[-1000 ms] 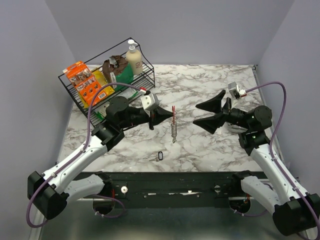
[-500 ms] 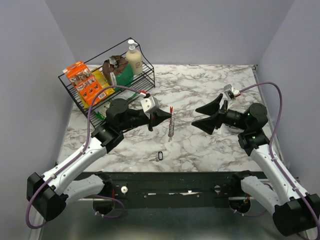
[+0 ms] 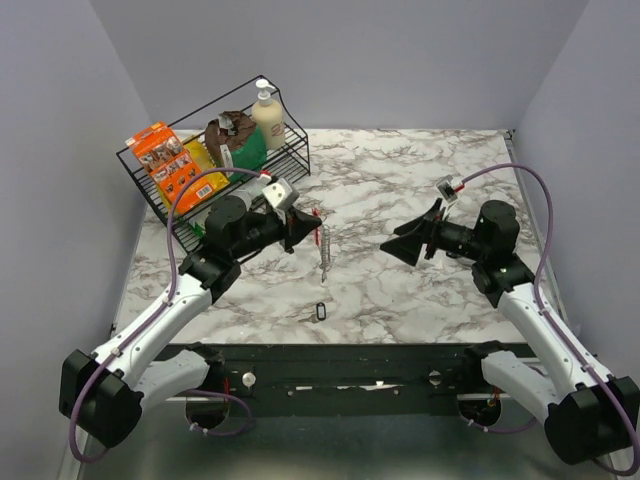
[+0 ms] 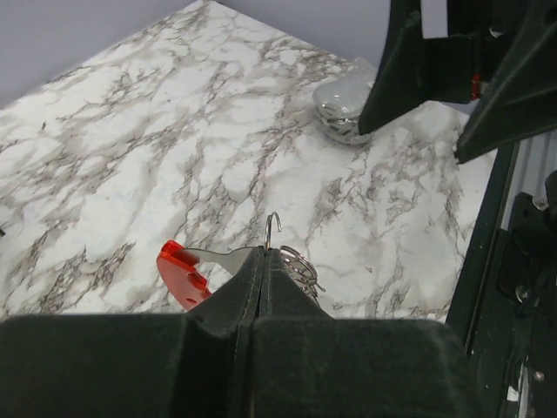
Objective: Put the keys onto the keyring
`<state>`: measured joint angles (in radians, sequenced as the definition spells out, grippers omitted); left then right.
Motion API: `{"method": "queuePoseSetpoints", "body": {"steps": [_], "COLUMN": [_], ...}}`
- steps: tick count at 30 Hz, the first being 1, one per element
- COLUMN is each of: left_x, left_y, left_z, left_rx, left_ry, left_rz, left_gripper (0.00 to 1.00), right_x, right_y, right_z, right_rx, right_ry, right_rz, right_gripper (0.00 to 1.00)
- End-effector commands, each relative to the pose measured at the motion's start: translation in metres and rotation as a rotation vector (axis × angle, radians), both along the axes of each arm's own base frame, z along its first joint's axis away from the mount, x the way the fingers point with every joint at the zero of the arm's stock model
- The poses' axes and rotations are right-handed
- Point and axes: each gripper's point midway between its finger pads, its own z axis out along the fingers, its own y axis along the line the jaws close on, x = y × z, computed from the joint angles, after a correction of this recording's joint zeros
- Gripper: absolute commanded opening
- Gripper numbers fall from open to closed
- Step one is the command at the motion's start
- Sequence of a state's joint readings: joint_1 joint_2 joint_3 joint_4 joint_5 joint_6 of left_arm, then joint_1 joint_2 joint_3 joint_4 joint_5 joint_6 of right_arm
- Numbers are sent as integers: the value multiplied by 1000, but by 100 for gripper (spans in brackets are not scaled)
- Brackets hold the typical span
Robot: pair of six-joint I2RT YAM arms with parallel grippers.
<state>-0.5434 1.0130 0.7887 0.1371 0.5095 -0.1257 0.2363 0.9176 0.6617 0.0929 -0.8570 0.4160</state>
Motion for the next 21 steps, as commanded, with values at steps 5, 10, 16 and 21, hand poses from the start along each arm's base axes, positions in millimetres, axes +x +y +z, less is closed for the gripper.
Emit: {"method": "queuePoseSetpoints", "body": {"steps": [5,10,16,21], "left_x": [8,7,1,-5], "left_y": [39,63,71,65], "left_z": [16,20,31,33], "left_rx": [-129,-204,-290,-283], "left_ry": [20,47,95,119], "left_rz": [96,129,94,36], "left_gripper": [0,0,0,0], "right_x": [-11,-15,-16,-18], "right_y": [2,5,6,8], "right_z": [-24,-23,-28,-34], "right_rx": [-62,-55,-63,-82], "right_ry": [57,47,63,66], "right_rz": [68,84,88,86], "right_gripper": [100,100,100,100]}}
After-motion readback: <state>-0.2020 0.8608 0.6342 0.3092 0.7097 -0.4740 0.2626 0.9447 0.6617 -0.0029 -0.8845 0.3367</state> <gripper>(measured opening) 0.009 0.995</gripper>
